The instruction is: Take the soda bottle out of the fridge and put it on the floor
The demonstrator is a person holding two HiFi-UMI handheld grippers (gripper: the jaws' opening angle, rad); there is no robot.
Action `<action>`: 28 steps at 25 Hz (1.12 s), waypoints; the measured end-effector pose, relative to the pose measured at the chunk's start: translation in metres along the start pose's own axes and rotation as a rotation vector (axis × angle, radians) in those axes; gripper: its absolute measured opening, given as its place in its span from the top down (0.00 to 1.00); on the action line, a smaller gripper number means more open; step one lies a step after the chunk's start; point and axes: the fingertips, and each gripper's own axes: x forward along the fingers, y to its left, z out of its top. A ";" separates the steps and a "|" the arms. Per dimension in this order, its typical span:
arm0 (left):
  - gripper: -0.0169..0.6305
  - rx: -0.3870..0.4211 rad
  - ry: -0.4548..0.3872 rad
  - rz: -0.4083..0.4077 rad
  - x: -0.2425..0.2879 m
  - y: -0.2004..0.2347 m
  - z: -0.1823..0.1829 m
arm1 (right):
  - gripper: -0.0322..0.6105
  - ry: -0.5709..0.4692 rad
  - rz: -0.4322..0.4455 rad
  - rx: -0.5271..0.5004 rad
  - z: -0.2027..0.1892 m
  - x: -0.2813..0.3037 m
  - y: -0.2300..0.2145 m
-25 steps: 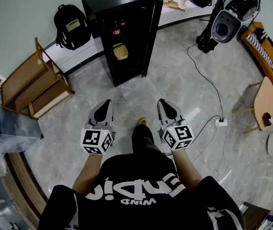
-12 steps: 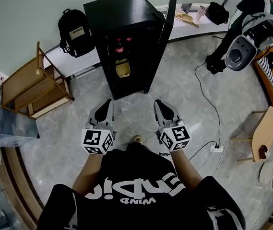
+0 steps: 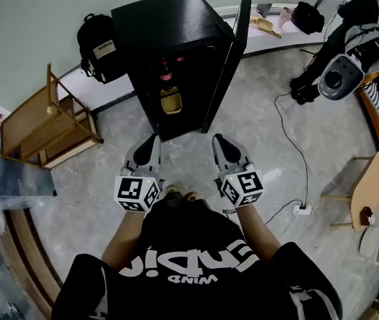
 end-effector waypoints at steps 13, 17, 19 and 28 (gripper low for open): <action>0.96 0.007 0.034 -0.119 0.058 0.029 0.003 | 0.91 -0.012 -0.126 0.039 -0.001 0.045 -0.025; 0.96 0.011 0.037 -0.120 0.067 0.041 -0.001 | 0.91 -0.028 -0.119 0.043 0.006 0.060 -0.028; 0.96 0.012 0.036 -0.114 0.071 0.045 -0.003 | 0.91 -0.025 -0.113 0.045 0.003 0.067 -0.031; 0.96 0.019 0.029 -0.107 0.092 0.056 -0.038 | 0.91 -0.044 -0.068 0.053 -0.028 0.102 -0.048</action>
